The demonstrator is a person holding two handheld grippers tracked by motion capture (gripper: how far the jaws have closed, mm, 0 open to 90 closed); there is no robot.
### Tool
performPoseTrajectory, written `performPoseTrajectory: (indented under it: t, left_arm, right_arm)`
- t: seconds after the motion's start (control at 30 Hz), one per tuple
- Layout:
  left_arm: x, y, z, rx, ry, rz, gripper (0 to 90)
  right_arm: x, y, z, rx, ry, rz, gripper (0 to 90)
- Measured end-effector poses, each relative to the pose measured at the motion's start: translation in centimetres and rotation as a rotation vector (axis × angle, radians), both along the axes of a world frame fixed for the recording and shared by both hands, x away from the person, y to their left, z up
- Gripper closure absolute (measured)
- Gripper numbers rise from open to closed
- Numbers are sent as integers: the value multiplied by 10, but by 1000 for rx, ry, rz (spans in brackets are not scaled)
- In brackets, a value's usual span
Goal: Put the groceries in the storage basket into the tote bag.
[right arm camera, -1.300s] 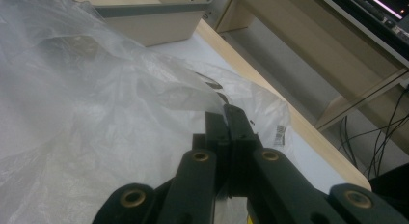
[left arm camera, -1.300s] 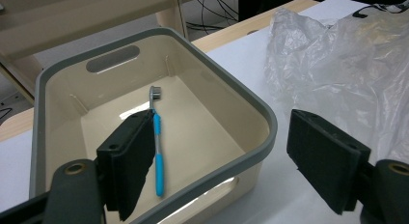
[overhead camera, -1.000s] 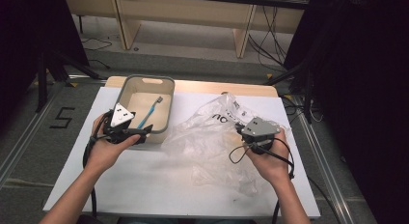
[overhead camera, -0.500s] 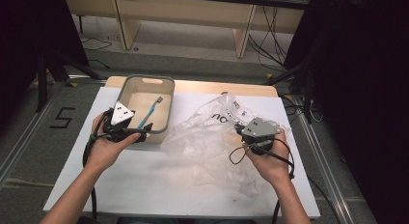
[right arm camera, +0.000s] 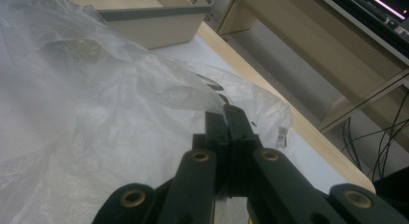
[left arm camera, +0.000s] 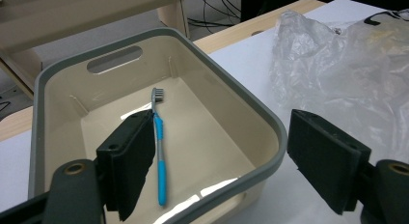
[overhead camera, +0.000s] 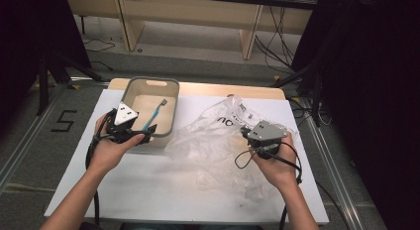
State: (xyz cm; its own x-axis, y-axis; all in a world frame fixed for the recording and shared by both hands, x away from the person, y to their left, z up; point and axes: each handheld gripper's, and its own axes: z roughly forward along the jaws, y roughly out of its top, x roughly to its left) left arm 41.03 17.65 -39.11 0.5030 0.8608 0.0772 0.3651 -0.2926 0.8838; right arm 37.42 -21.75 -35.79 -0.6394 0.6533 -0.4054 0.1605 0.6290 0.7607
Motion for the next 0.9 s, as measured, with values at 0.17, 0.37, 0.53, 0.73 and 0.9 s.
performPoseTrajectory:
  t: [0.17, 0.37, 0.53, 0.73, 0.9]
  left_arm:
    - [18, -3, 2, 36, 42, 7, 249]
    - [45, -4, 5, 68, 87, 21, 251]
    - [71, -7, 4, 87, 156, 29, 251]
    - [102, -11, -4, 128, 221, 66, 256]
    - [119, -14, -13, 153, 268, 81, 268]
  right_arm:
    - [0, 0, 0, 1, 0, 1, 900]
    - [0, 1, -1, 1, 1, 2, 900]
    - [0, 2, -1, -3, 2, 5, 900]
    - [0, 2, -1, 2, 5, 2, 900]
    - [0, 0, -1, 6, 4, -1, 900]
